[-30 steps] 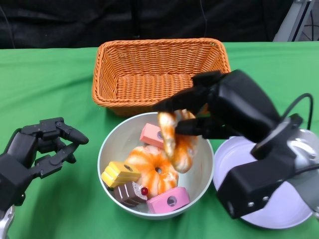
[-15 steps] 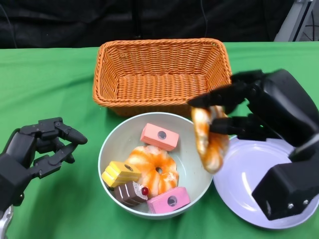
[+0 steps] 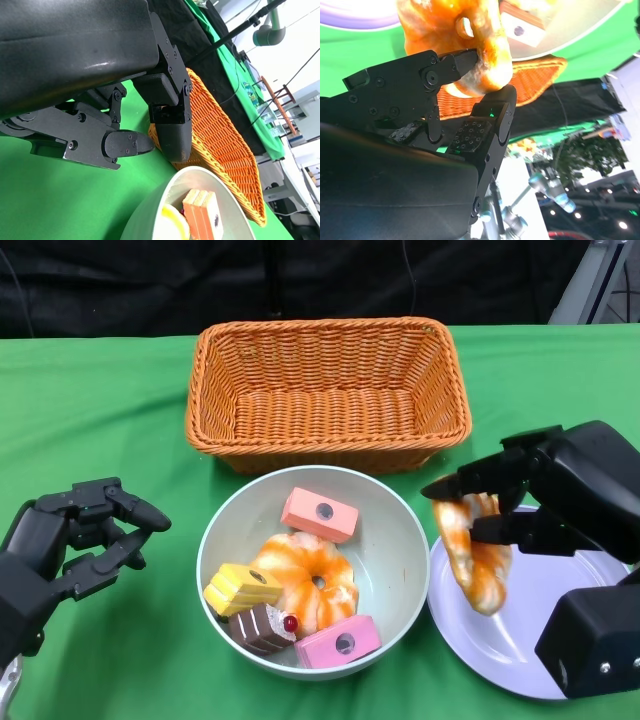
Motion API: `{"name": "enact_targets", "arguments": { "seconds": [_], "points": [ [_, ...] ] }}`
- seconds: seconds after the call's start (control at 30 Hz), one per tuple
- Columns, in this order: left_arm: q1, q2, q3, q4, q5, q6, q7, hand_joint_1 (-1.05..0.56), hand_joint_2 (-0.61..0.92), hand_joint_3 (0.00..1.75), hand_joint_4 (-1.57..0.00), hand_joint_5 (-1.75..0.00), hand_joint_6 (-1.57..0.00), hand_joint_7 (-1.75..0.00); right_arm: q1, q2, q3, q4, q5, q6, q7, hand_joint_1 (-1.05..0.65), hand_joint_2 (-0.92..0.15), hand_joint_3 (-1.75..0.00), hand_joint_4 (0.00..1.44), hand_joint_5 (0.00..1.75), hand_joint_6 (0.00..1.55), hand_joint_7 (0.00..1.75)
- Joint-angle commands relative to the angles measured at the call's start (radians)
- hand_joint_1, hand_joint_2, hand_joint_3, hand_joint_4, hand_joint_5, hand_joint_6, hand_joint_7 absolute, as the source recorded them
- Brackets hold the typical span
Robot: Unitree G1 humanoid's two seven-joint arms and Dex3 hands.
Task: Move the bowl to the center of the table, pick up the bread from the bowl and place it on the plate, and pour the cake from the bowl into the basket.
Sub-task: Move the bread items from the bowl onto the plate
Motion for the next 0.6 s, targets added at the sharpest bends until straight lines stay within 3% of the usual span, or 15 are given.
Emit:
{"name": "enact_targets", "arguments": {
  "seconds": [0.03, 0.6],
  "points": [
    [-0.014, 0.025, 0.008, 0.016, 0.005, -0.015, 0.022, -0.06, 0.92, 0.37, -0.79, -1.34, -0.86, -0.91, 0.008, -0.027, -0.014, 0.011, -0.003, 0.018, 0.013, -0.09, -0.86, -0.01, 0.85, 1.25, 1.22, 0.02],
    [-0.025, 0.026, 0.008, 0.04, 0.002, -0.031, 0.024, -0.05, 0.92, 0.35, -0.82, -1.32, -0.89, -0.88, -0.022, -0.038, 0.025, 0.095, -0.001, 0.027, 0.082, -0.09, -0.87, 0.0, 0.81, 1.19, 1.21, 0.0]
  ]
}}
